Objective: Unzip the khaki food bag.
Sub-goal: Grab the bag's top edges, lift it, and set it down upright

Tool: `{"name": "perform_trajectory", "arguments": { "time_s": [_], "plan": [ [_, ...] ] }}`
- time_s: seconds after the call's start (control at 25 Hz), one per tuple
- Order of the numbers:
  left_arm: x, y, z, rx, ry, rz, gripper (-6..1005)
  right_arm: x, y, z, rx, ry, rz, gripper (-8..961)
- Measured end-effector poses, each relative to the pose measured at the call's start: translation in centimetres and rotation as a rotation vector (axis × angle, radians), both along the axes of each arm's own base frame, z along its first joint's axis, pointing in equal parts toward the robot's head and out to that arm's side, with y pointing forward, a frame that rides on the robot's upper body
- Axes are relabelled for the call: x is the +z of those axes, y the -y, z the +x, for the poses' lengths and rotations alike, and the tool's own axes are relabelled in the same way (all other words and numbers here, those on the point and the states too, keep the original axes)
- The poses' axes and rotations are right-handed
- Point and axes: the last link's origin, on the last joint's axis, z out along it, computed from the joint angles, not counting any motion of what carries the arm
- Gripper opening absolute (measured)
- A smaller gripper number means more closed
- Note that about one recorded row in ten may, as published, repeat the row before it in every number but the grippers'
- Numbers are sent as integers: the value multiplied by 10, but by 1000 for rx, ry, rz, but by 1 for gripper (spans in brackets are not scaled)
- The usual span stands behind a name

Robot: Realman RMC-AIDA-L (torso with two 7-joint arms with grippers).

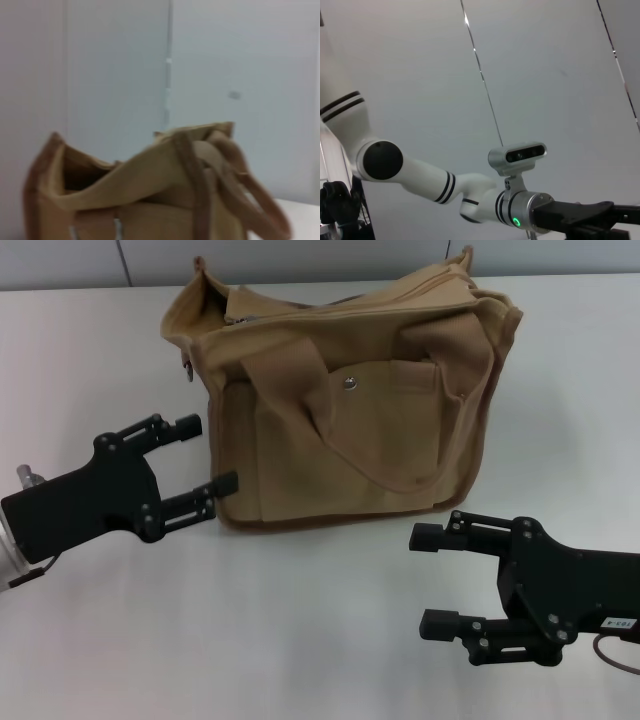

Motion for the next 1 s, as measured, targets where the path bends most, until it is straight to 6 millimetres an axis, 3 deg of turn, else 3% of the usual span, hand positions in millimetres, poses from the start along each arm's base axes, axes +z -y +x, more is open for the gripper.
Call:
{"name": "perform_trajectory", "arguments": {
  "time_s": [0.56,0.64,0.84,1.0],
  "plan": [
    [-19,-19,19,-6,114,104,681,-3,0,1,-21,3,-4,771],
    [-23,-24,24,0,142,113,451,-4,0,1,-24,3,-5,770],
    [-24,-27,27,-18,138,142,236,-5,1,2,-27,2,-6,770],
    [-23,-25,26,-33,122,151,189,-5,1,2,-31,5,-4,770]
  ]
}}
